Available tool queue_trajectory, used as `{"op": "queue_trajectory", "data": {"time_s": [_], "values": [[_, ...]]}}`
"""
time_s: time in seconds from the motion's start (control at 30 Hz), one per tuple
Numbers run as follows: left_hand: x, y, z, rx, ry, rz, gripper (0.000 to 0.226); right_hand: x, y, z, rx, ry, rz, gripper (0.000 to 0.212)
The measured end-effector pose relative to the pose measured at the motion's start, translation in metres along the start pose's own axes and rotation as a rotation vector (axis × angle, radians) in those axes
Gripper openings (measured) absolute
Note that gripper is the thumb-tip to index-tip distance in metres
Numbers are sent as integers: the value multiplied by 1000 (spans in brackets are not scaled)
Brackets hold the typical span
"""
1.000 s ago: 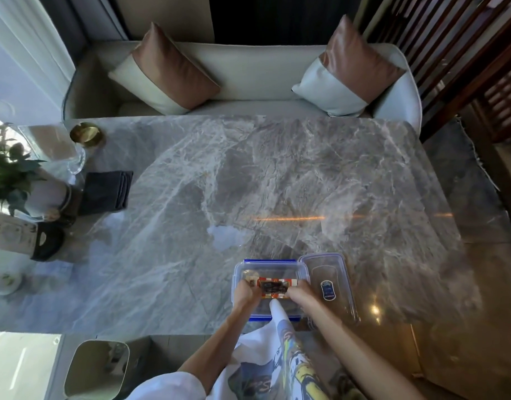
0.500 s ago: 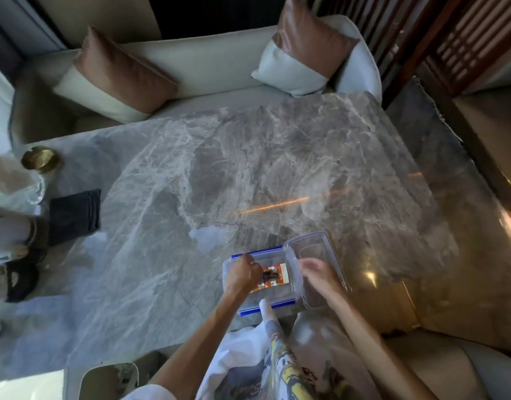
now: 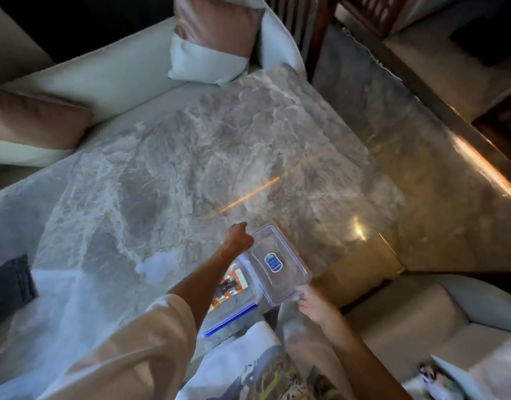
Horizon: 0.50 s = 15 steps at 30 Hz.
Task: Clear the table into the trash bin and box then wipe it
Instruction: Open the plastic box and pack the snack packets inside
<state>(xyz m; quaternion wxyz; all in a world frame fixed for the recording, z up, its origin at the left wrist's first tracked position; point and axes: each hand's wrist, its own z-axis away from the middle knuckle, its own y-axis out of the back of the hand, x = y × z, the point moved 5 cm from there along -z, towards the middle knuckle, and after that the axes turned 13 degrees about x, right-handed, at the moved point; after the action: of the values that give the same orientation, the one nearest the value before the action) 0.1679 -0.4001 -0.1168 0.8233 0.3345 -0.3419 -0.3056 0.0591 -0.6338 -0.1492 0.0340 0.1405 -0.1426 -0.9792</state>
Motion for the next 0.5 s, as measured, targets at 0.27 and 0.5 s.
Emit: {"op": "queue_trajectory", "data": {"time_s": [0.27, 0.5], "values": [[2, -34, -7, -31, -19, -69, 51, 14, -6, -15, -25, -185, -320, 16], [27, 10, -6, 174, -19, 360, 28, -56, 27, -6, 176, 178, -191, 20]]}}
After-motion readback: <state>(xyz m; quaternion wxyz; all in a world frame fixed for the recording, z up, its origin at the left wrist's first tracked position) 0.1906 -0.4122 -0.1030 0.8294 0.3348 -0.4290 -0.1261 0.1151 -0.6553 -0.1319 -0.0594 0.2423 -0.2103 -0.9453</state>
